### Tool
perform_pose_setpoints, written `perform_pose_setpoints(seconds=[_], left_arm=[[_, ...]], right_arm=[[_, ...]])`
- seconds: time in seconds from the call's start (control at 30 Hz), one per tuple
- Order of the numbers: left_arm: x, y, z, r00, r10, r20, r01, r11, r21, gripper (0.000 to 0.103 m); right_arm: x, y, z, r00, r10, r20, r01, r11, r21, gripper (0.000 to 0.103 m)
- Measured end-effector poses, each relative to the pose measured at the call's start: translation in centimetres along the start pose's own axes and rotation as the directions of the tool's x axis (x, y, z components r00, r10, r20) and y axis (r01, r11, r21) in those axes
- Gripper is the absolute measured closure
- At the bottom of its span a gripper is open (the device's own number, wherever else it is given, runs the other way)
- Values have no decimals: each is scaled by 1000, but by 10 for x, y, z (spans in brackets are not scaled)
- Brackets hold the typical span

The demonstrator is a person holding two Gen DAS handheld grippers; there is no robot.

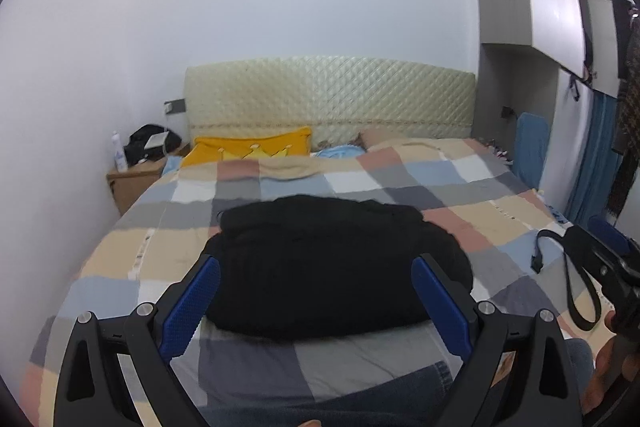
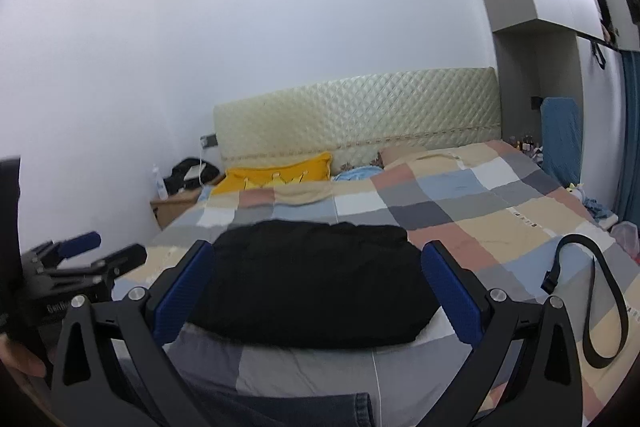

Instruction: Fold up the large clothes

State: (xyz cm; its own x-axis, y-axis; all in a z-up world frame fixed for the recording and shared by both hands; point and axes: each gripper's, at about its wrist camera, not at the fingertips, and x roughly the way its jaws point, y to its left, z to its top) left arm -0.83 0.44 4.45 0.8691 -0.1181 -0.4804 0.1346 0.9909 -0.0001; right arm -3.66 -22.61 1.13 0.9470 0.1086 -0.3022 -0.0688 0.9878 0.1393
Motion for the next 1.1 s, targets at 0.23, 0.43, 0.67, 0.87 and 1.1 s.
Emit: perform_pose_setpoints(seconds=[0.23, 0.43, 0.67, 0.87, 1.1], left_arm=[[7, -10, -17, 998, -2, -59, 2, 1000, -5, 6], [15, -11, -23, 996, 25, -83, -26, 1000, -9, 6], [18, -6, -24, 994, 57, -98, -60, 998, -25, 6], [21, 6, -29, 991, 55, -122, -64, 996, -68, 6], [23, 15, -30, 989, 75, -128, -85, 993, -77, 6]], right_arm=[[5, -8, -16, 999, -21, -42, 22, 999, 29, 0], [11, -6, -28, 995, -36, -91, 35, 999, -15, 0], [26, -11, -37, 992, -10, -126, 10, 1000, 0, 0], [32, -5, -38, 989, -6, -147, 2, 1000, -29, 0], [33, -3, -38, 991, 2, -137, -5, 1000, -20, 0]])
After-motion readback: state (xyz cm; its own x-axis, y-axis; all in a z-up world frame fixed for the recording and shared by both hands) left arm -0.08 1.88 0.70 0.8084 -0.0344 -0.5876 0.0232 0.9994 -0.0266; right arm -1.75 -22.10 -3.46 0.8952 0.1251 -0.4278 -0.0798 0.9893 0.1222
